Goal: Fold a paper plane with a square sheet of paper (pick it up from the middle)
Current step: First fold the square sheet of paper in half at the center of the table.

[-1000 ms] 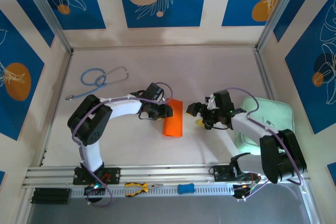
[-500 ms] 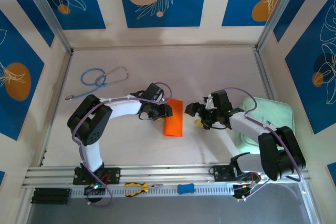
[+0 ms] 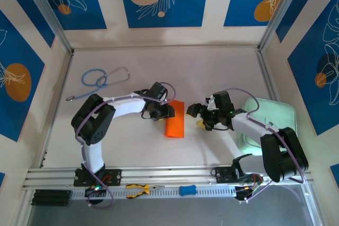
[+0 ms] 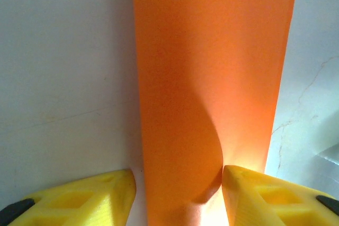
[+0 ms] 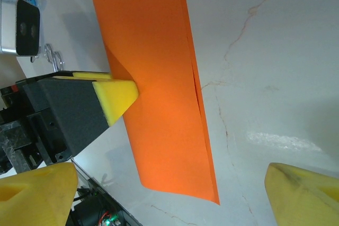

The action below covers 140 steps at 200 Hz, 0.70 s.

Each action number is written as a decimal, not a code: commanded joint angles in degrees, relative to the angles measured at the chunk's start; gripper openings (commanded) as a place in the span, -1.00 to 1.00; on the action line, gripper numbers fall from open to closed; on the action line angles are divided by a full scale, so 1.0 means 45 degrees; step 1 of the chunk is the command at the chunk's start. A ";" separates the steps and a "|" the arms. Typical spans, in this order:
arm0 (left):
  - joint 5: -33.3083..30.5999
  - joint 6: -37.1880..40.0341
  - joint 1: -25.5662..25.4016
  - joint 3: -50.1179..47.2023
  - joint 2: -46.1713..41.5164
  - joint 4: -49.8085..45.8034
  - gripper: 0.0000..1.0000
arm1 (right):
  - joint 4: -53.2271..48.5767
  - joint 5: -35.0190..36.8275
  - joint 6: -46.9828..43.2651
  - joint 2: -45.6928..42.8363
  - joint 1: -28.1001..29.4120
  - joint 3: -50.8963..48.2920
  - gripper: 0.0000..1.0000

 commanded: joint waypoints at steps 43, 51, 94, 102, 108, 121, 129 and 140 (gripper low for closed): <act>-0.2131 -0.0122 -0.0059 0.0426 0.0964 -0.1904 0.12 | -0.0204 0.0071 0.0062 0.0060 0.0081 0.0332 0.84; -0.2241 -0.0124 -0.0070 0.0517 0.1024 -0.2011 0.13 | -0.0232 0.0090 0.0078 0.0044 0.0079 0.0322 0.84; -0.2518 0.0000 -0.0127 0.0678 0.1476 -0.2401 0.14 | -0.0284 0.0149 0.0038 0.0036 0.0075 0.0316 0.85; -0.2457 0.0031 -0.0119 0.0613 0.1498 -0.2271 0.13 | -0.0315 0.0158 0.0026 0.0013 0.0080 0.0329 0.85; -0.2435 0.0056 -0.0119 0.0595 0.1512 -0.2227 0.13 | -0.0333 0.0179 0.0019 0.0016 0.0080 0.0328 0.85; -0.2453 0.0078 -0.0133 0.0607 0.1563 -0.2280 0.12 | -0.0341 0.0208 -0.0016 0.0010 0.0066 0.0327 0.85; -0.2454 0.0097 -0.0126 0.0626 0.1583 -0.2278 0.11 | -0.0343 0.0198 0.0000 0.0030 0.0059 0.0334 0.86; -0.2473 0.0170 -0.0132 0.0670 0.1613 -0.2295 0.11 | -0.0331 0.0188 0.0000 0.0047 0.0056 0.0327 0.86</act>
